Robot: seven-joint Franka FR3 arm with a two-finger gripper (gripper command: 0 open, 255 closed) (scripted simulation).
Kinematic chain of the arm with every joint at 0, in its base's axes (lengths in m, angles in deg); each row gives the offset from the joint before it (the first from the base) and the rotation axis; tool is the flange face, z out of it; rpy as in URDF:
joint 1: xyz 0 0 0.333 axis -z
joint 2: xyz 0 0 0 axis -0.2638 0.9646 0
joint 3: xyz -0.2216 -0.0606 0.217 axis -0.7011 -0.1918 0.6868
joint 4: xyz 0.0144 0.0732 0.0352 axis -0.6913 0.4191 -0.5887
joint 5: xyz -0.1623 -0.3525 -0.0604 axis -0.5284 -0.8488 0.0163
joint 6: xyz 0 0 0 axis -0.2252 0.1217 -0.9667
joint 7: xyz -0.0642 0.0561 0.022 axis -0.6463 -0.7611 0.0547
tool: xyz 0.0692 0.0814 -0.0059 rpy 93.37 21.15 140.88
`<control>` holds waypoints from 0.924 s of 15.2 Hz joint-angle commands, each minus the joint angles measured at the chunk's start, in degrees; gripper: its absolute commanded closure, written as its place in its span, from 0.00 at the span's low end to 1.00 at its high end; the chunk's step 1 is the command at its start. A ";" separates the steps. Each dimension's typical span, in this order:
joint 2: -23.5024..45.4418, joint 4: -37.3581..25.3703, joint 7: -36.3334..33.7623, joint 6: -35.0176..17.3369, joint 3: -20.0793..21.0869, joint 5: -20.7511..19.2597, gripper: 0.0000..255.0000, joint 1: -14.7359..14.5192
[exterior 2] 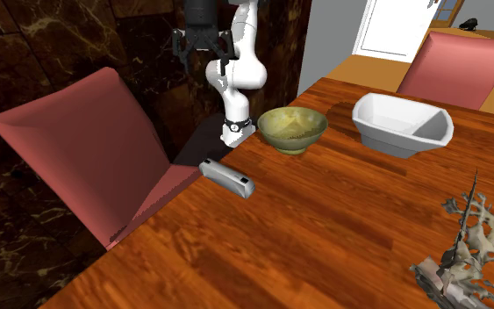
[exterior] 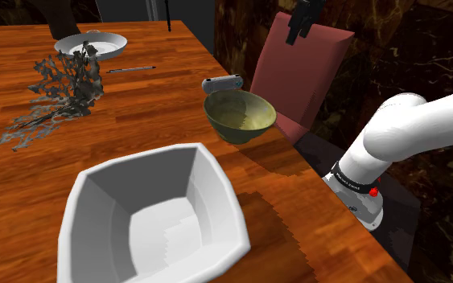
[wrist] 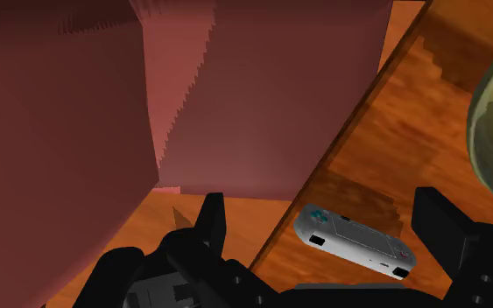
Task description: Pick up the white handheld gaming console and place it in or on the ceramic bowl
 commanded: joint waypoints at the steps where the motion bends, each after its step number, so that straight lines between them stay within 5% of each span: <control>1: 0.00 0.00 0.00 0.00 0.00 0.00 0.00 0.00; 14: 27.20 -7.68 37.71 -16.10 -8.55 1.66 0.00 -12.64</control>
